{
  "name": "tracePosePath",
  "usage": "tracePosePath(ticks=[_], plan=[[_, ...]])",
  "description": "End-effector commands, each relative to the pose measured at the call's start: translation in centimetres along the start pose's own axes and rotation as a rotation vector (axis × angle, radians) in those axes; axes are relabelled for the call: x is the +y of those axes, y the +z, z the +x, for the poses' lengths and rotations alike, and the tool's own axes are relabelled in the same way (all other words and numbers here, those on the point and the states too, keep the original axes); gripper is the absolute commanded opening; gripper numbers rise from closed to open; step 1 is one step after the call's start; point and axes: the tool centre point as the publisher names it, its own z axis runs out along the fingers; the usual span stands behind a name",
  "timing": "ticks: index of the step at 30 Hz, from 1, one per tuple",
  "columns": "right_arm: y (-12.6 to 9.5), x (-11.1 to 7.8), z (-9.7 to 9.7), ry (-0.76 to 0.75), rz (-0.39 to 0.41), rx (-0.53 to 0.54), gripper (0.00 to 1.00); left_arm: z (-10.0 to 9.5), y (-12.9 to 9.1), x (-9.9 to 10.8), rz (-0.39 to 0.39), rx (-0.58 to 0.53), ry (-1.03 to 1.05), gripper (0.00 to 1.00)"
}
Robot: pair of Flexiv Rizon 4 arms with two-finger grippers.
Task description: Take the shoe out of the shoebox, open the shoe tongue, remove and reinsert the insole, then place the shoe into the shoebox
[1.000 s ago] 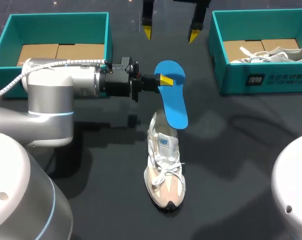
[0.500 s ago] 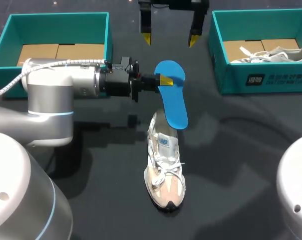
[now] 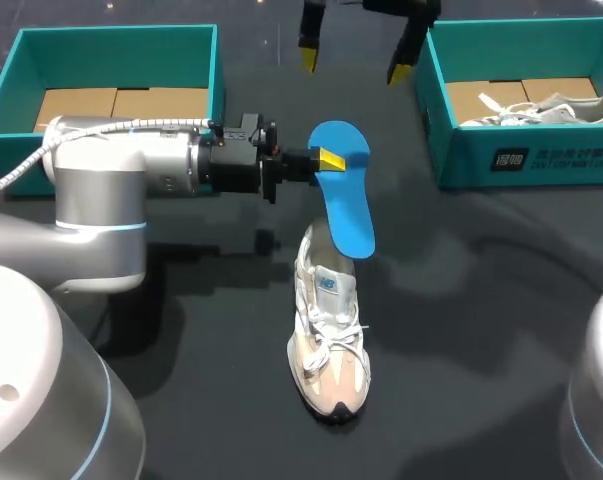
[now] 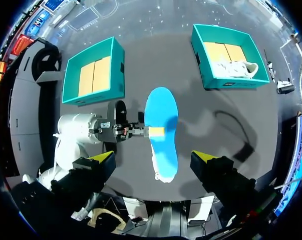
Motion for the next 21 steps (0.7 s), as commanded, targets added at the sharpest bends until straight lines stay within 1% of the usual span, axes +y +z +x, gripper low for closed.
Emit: tracePosePath(ticks=[1,8,11,13,16,21], plan=[[0.2,-0.5,-3.3,0.014,-0.019,0.231,1.0,-0.1,0.2,0.0,0.0,0.002,0.001,0.0],[0.3,0.2,-5.5,0.069,-0.019,0.397,1.0,-0.1,0.2,0.0,0.0,0.002,0.001,0.0],[0.5,0.3,-6.5,0.087,-0.04,0.49,1.0,-0.1,0.2,0.0,0.0,0.002,0.001,0.0],[0.7,0.3,-6.8,0.091,-0.057,0.541,1.0,-0.1,0.2,0.0,0.0,0.002,0.001,0.0],[1.1,0.4,-7.2,0.114,-0.052,0.601,1.0,-0.1,0.2,0.0,0.0,0.002,0.001,0.0],[1.6,0.6,-7.8,0.134,-0.025,0.706,1.0,-0.1,0.2,0.0,0.0,0.002,0.001,0.0]])
